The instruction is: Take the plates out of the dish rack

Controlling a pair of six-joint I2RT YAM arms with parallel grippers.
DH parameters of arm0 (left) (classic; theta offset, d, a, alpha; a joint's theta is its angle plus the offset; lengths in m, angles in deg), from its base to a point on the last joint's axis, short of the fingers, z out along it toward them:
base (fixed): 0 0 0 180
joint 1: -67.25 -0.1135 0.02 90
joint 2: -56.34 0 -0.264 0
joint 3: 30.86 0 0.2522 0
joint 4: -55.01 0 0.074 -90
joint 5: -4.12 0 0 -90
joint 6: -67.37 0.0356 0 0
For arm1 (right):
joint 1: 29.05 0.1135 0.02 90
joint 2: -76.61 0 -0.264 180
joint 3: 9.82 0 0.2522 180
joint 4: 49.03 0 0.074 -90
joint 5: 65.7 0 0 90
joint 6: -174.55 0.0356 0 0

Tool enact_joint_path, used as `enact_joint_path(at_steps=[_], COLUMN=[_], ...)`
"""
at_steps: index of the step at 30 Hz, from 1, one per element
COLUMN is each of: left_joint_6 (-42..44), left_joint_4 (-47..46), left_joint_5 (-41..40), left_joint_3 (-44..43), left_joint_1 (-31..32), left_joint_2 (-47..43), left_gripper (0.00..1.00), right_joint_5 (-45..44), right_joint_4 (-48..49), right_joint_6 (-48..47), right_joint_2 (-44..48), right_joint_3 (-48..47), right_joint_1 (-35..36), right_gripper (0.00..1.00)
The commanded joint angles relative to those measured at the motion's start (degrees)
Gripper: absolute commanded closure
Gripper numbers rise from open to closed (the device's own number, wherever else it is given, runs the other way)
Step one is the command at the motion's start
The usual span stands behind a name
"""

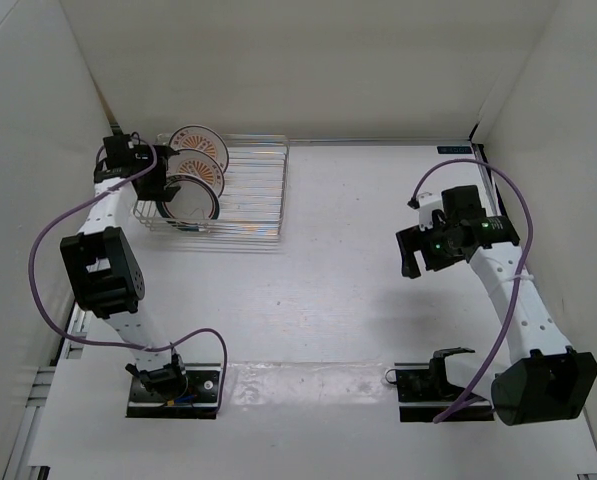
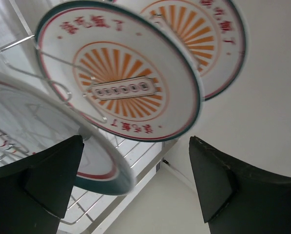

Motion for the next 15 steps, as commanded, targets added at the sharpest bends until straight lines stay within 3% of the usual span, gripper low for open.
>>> enact_joint_path(at_steps=[1, 10, 15], left_joint_6=[-0.7, 0.1, 0.1], left_joint_4=[-0.6, 0.5, -0.9], left_joint_5=[1.0, 5.0, 6.6], left_joint_3=[3.3, 7.0, 8.3], left_joint_1=[0.0, -0.6, -1.0], left_joint_2=[-3.3, -4.0, -4.4], left_gripper=[0.0, 0.05, 0.24], right_joint_5=[-2.2, -2.1, -3.5], right_joint_4=[0.3, 0.3, 0.1], right_joint_6=[-1.7, -0.5, -0.6], right_joint_2=[1.2, 4.4, 5.5], right_joint_3=[1.8, 5.9, 7.2], right_joint_1=[-0.1, 0.1, 0.0], right_gripper=[0.1, 0.1, 0.1])
